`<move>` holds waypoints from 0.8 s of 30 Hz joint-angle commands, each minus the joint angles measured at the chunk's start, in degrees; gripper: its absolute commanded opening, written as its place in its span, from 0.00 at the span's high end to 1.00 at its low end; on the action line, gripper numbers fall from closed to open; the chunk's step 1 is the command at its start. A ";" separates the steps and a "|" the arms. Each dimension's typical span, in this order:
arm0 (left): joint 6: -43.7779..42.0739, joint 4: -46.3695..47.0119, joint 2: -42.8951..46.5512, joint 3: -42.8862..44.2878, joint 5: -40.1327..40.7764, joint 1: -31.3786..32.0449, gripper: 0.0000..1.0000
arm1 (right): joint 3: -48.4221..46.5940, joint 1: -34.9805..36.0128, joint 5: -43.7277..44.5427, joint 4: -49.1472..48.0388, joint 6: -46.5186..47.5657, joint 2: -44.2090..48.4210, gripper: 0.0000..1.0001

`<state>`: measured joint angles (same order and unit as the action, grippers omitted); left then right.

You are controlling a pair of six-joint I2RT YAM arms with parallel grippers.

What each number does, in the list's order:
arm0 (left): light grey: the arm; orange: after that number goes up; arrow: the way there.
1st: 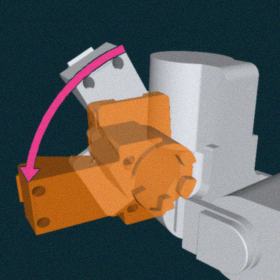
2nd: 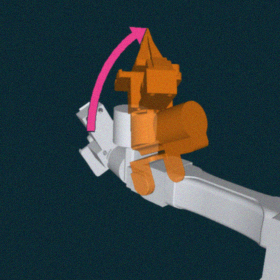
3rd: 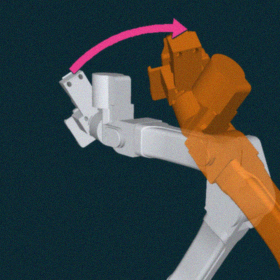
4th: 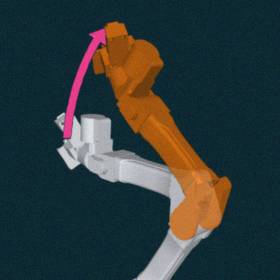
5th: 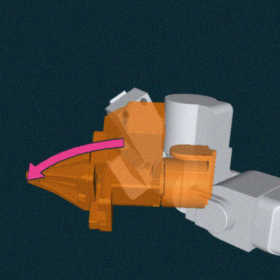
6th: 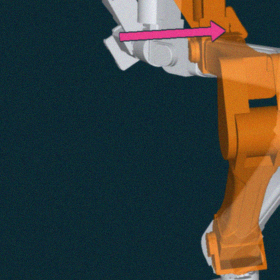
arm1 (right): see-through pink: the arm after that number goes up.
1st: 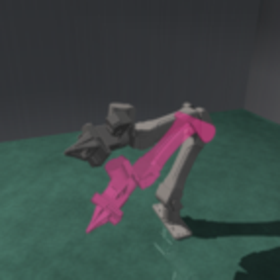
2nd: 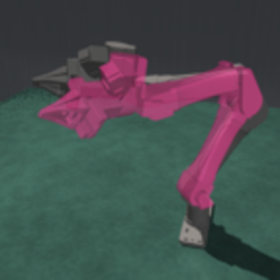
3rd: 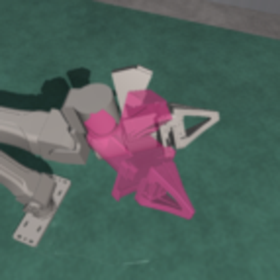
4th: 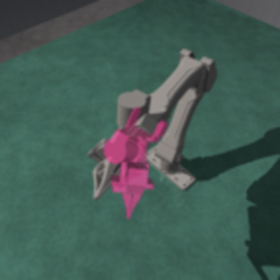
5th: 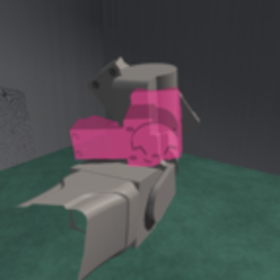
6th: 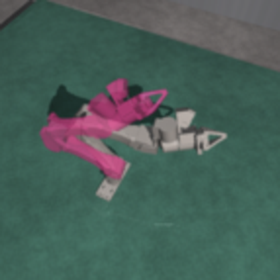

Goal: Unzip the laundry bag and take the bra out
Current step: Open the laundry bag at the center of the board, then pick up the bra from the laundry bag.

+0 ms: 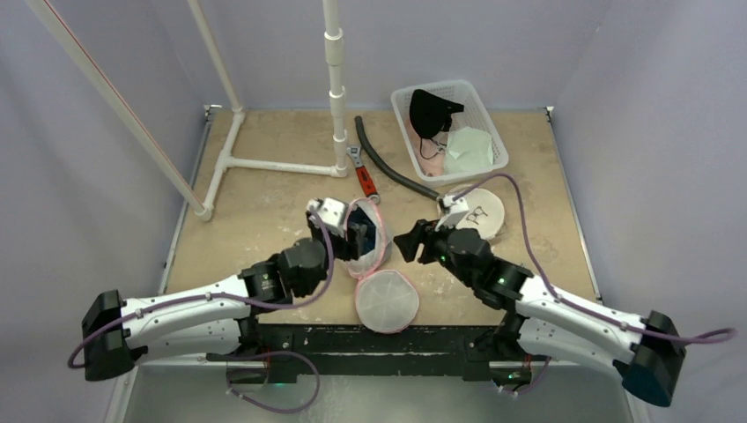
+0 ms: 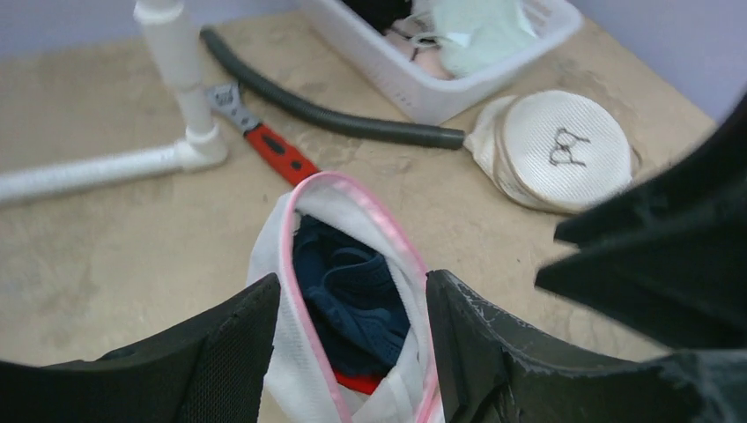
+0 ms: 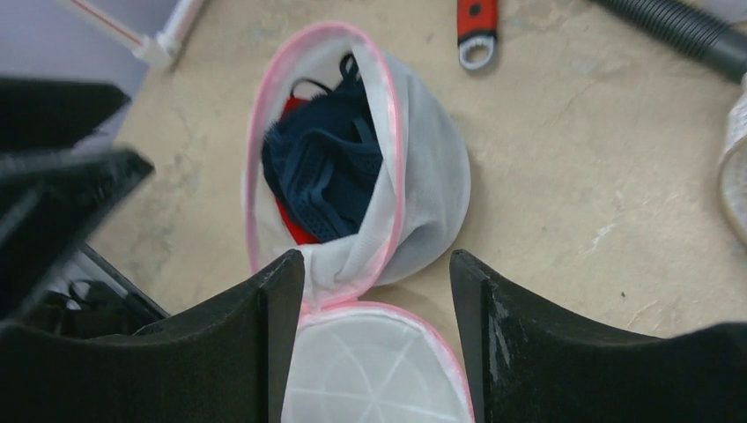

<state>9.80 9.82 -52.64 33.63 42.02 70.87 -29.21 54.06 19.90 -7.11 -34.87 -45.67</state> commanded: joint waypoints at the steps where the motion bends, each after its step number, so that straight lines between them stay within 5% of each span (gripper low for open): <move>1: 30.61 -9.27 -1.25 1.24 -14.24 -10.97 0.39 | -1.71 -2.06 -9.36 -8.09 1.08 -7.99 0.38; 9: 32.41 -8.72 -6.64 0.49 -21.02 -16.89 0.36 | -5.85 -5.46 -11.79 -12.86 1.09 -22.65 0.45; 17: 33.87 -14.04 -8.53 -0.23 -14.96 -18.30 0.43 | -9.97 -5.74 -11.52 -13.73 1.97 -31.24 0.42; 24: 33.69 -16.51 -5.02 -1.80 -13.29 -18.80 0.47 | -11.04 -5.87 -12.71 -14.86 2.17 -34.54 0.60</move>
<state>42.65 -5.54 -60.20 32.53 26.79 52.49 -37.91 48.40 7.92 -19.92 -33.80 -79.92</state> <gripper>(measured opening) 0.534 0.452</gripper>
